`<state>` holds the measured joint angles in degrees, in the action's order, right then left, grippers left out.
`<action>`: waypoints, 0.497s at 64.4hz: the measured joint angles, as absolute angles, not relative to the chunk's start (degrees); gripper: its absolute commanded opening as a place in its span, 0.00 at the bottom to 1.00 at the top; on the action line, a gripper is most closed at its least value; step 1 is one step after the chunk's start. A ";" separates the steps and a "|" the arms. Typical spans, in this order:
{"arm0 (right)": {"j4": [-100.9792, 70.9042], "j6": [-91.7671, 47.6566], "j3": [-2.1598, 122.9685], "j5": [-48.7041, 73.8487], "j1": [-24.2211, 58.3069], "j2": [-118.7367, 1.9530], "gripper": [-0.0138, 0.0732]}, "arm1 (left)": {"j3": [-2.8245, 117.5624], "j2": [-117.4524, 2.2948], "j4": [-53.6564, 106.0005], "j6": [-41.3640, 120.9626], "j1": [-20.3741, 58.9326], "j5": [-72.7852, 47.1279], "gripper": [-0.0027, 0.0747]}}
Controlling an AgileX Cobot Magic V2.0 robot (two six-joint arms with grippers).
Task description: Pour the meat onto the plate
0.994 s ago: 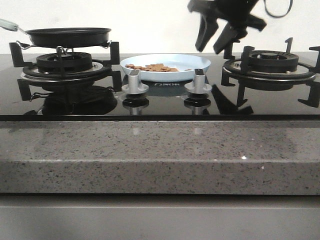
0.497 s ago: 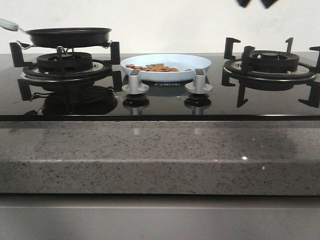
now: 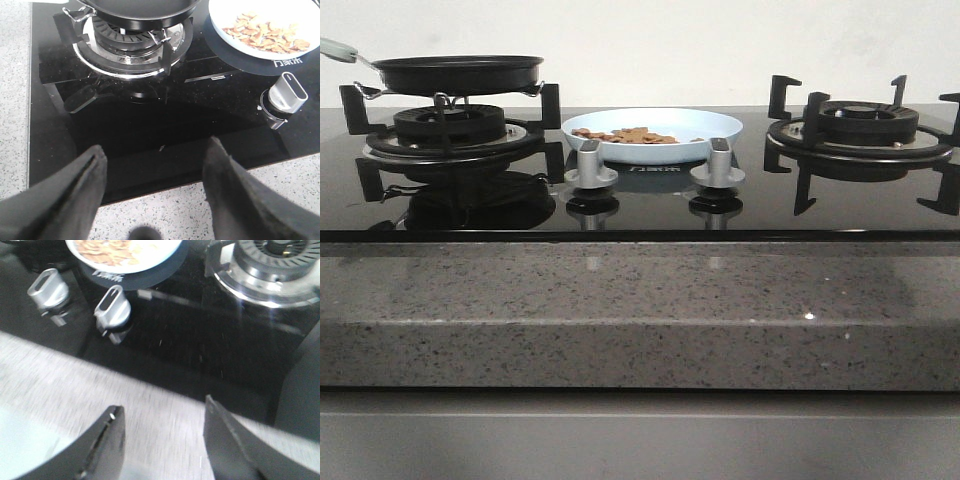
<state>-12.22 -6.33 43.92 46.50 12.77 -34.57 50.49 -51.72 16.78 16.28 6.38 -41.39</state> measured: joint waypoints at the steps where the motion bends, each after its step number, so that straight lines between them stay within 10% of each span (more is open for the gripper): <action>1: -12.22 -6.19 43.24 46.50 12.77 -33.14 0.61 | 50.49 -51.72 16.78 16.28 6.38 -41.39 0.58; 32: -9.86 -2.55 37.48 50.75 12.77 -20.95 0.61 | 50.49 -51.72 16.78 16.28 6.38 -41.35 0.58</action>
<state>-9.86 -2.55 37.48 50.75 12.77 -20.95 50.49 -51.72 16.78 16.28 6.38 -41.35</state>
